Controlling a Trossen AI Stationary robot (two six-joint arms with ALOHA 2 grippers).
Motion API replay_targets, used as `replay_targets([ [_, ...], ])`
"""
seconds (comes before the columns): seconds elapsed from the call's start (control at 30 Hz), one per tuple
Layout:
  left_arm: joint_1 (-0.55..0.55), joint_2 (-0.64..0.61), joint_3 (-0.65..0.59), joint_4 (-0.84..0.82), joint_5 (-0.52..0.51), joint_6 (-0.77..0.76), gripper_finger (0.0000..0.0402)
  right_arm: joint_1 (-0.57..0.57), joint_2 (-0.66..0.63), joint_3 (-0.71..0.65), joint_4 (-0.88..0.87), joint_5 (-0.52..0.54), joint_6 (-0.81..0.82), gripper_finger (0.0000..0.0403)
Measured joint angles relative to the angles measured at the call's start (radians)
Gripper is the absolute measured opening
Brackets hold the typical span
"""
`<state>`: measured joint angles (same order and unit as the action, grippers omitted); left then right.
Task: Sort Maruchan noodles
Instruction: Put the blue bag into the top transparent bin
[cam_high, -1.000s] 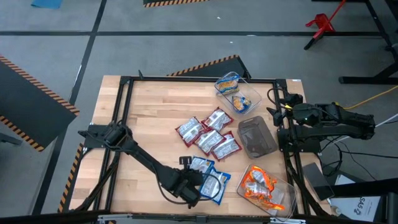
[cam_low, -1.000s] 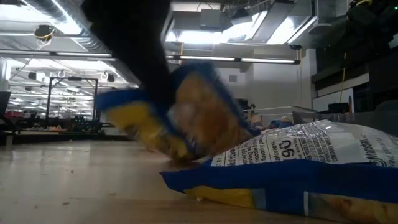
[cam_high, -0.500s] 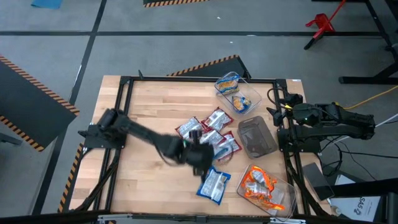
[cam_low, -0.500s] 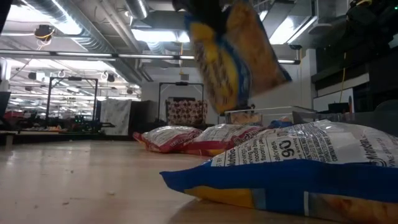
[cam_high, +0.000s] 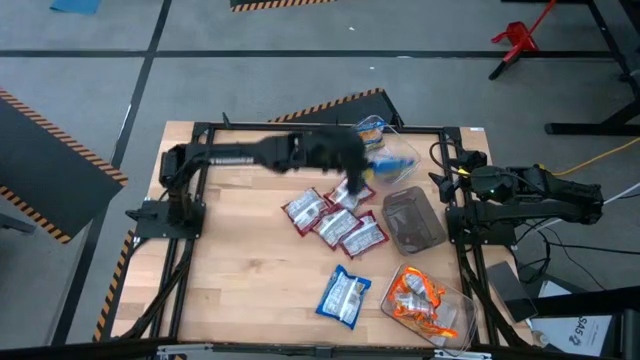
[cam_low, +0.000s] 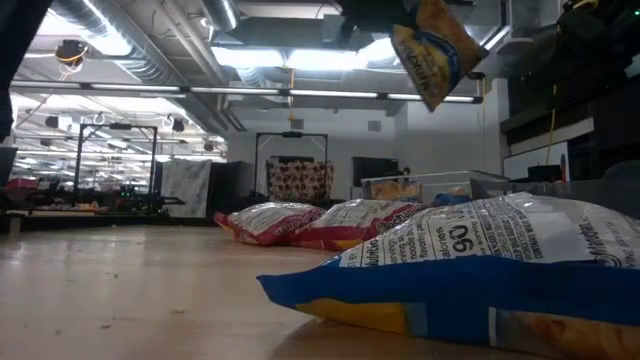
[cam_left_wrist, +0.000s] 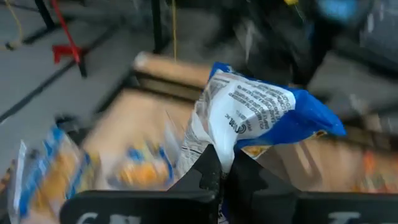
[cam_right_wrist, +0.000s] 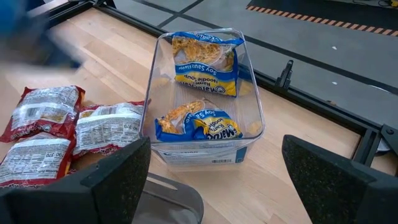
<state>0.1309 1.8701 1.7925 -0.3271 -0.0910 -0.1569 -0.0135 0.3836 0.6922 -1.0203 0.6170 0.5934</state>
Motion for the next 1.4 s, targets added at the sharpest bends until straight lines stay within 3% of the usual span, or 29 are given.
replay_targets([
  [0.33, 0.236, 0.135, -0.001, 0.440, 0.183, -0.327, 0.0000, 0.000, 0.000, 0.000, -0.001, 0.001, 0.000, 0.0351],
  [0.7, 0.245, 0.318, -0.001, 0.523, 0.232, -0.659, 0.0000, 0.000, 0.000, 0.000, -0.001, 0.002, 0.000, 0.0351],
  [0.93, 0.244, 0.387, -0.001, 0.523, 0.210, -0.751, 0.0010, 0.000, 0.000, 0.000, -0.001, 0.001, 0.003, 0.0351],
  [1.17, 0.244, 0.398, -0.002, 0.491, 0.121, -0.634, 0.0063, 0.000, 0.000, 0.000, -0.001, 0.000, 0.003, 0.0351],
  [1.4, 0.244, 0.398, -0.002, 0.495, 0.107, -0.618, 0.0118, 0.000, 0.000, 0.000, -0.001, 0.000, 0.003, 0.0351],
])
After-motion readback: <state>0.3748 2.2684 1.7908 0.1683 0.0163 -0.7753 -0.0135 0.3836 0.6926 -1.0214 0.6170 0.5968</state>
